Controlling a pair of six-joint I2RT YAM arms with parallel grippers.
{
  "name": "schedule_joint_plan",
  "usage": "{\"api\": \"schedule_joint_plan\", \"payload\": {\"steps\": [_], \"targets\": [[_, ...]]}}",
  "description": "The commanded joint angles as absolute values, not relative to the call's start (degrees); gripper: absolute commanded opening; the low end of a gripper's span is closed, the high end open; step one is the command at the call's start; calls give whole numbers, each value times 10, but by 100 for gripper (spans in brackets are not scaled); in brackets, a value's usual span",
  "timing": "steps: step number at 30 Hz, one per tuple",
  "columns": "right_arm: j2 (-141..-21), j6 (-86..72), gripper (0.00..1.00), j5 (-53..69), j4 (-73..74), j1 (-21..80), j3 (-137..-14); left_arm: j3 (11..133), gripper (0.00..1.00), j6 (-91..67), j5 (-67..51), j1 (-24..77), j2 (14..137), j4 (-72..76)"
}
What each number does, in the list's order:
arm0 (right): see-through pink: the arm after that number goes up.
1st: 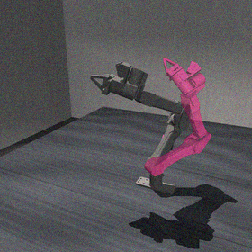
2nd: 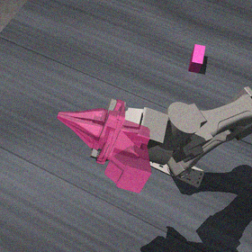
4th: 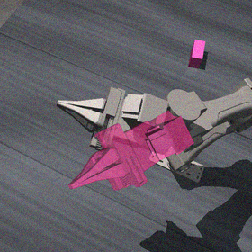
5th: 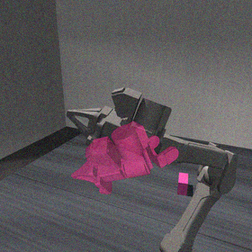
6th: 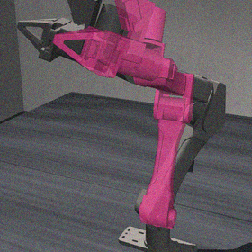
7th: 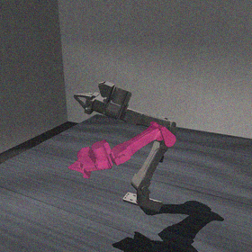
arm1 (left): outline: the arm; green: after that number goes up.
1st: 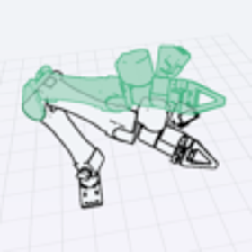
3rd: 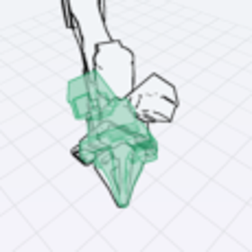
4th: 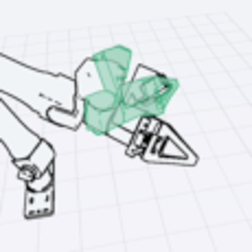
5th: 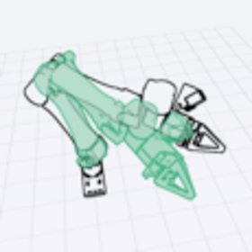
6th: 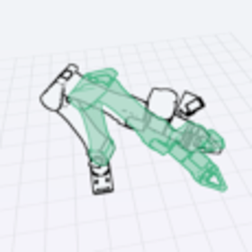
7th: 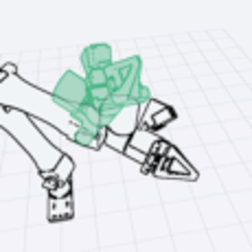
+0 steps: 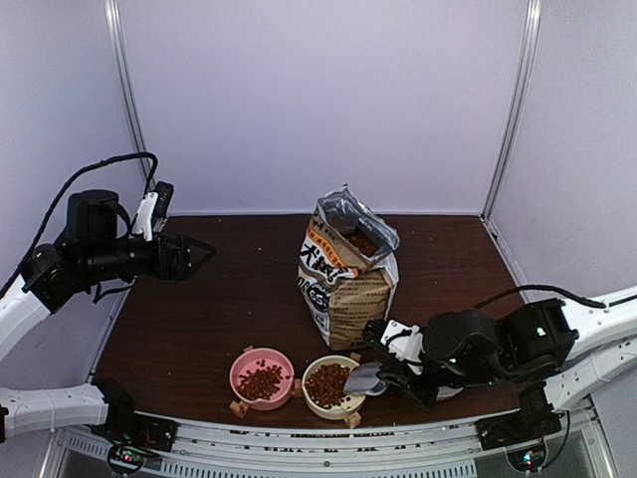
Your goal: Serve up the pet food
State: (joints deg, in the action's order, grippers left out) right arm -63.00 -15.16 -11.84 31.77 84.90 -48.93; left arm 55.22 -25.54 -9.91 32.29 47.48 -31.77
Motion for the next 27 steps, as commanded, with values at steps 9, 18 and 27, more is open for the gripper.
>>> {"api": "schedule_joint_plan", "payload": {"steps": [9,18,27], "targets": [[-603,-126,0,-134,354,853,-539,559,98,-270,-96,320,450,-311],[-568,-126,0,-161,334,853,-570,569,98,-296,-91,320,435,-317],[-564,-118,0,-292,322,850,-698,606,98,-322,-98,320,449,-336]]}}
